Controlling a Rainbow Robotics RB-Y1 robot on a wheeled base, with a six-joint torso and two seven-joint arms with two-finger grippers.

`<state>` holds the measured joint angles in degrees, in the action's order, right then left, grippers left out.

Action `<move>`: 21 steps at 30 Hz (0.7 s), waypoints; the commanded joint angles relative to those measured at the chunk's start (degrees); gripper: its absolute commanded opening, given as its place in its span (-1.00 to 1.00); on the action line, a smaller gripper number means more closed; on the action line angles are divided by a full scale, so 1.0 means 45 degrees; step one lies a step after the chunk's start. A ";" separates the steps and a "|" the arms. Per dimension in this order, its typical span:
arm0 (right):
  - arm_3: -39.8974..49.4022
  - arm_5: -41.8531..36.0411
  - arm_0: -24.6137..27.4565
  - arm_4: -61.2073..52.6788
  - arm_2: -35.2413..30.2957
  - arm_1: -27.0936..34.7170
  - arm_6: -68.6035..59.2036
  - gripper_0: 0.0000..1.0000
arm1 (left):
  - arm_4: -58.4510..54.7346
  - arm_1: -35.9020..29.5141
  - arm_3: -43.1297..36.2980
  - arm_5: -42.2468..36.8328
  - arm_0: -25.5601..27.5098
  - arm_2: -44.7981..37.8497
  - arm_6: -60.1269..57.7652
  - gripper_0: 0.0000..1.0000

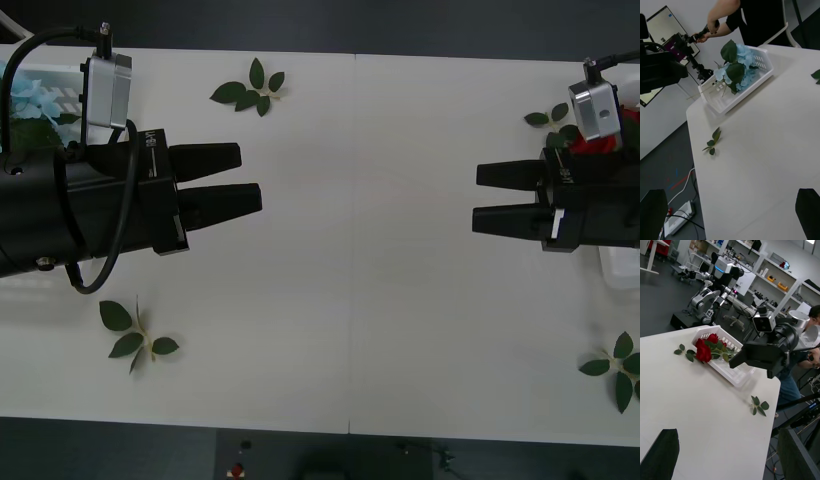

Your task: Put the red flowers into the right box and the blue flowers into the left box

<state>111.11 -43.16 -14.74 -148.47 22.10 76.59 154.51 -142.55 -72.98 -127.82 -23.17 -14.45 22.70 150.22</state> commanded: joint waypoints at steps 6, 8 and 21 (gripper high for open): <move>0.2554 0.1505 0.0346 -0.0092 0.0050 -0.0223 0.0109 1.00 | -0.0296 -0.0639 0.0376 -0.0730 0.0048 -0.0649 0.0408 0.50; 0.2808 0.1681 0.0463 -0.0092 0.0030 -0.0262 0.0109 1.00 | -0.0296 -0.0639 0.0826 -0.1297 0.0048 -0.0883 0.0408 0.50; 0.3140 0.1778 0.0619 -0.0014 0.0050 -0.0437 0.0109 1.00 | -0.0374 0.0709 0.2798 -0.4285 0.0029 -0.0981 0.0583 0.50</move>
<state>123.56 -35.21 -12.50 -148.46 23.51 74.57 154.51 -143.78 -68.84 -114.46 -41.65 -14.45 18.55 150.81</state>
